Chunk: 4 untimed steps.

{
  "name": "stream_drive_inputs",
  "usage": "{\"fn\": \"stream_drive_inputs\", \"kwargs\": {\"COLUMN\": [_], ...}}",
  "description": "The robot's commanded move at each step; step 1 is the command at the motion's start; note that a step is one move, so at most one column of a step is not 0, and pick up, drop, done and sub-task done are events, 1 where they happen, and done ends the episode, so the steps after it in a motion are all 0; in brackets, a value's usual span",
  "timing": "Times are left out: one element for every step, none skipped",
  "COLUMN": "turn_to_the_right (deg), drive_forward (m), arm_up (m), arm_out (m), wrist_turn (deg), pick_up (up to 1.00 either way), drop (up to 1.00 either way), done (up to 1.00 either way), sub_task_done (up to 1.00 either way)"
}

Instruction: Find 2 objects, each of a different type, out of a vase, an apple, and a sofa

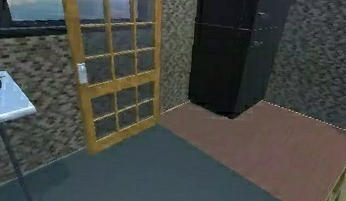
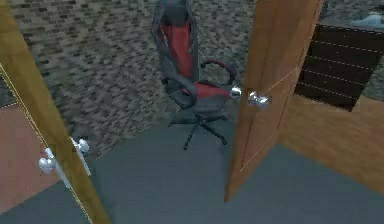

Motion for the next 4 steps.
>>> {"fn": "stream_drive_inputs", "kwargs": {"turn_to_the_right": [0.0, 42.0, 0.0, 3.0], "drive_forward": [0.55, 0.00, 1.00, 0.00], "arm_up": [0.00, 0.00, 0.00, 0.00], "arm_out": [0.00, 0.00, 0.00, 0.00], "wrist_turn": [0.0, 0.0, 0.0, 0.0], "pick_up": [0.00, 0.00, 0.00, 0.00], "drop": [0.00, 0.00, 0.00, 0.00], "done": [0.00, 0.00, 0.00, 0.00], "sub_task_done": [0.00, 0.00, 0.00, 0.00]}}
